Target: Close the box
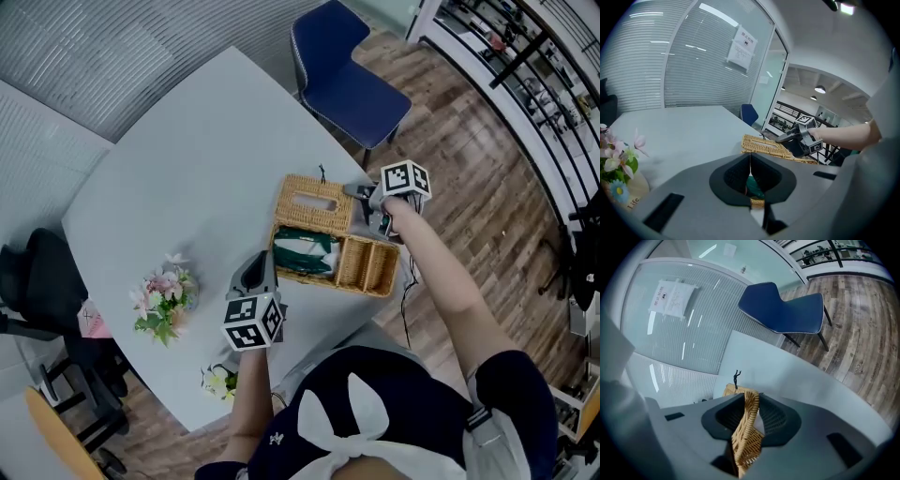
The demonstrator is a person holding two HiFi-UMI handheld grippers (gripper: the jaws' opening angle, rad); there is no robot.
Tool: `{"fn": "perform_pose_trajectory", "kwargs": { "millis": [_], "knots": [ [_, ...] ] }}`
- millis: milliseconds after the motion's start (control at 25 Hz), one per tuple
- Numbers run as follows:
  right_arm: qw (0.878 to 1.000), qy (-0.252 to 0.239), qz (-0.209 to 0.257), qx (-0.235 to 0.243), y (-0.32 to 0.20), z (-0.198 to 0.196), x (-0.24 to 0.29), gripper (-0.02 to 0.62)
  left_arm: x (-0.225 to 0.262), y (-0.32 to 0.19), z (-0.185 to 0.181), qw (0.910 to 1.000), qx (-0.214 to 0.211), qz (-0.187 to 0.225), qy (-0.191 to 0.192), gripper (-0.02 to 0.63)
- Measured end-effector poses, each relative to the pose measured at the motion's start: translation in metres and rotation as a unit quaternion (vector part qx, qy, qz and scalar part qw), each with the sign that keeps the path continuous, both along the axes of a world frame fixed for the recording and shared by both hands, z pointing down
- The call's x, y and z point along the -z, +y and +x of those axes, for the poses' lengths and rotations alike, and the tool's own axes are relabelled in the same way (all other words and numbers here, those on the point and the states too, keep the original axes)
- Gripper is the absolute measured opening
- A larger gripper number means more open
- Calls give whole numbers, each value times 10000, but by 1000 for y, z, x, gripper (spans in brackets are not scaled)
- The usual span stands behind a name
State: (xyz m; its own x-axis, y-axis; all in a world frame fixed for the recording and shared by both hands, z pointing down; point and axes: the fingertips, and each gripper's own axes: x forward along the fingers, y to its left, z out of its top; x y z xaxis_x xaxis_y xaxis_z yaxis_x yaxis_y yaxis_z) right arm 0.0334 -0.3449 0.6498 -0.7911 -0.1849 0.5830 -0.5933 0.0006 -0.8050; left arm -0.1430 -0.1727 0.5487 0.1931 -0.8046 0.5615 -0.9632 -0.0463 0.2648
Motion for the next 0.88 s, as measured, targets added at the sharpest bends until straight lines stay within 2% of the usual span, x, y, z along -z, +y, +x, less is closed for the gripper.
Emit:
{"fn": "perform_pose_trajectory", "kwargs": {
  "millis": [880],
  "knots": [
    [9955,-211,917,127,-2,2,42,78,11,12,9,9999,-2,107,-60,23]
  ]
}}
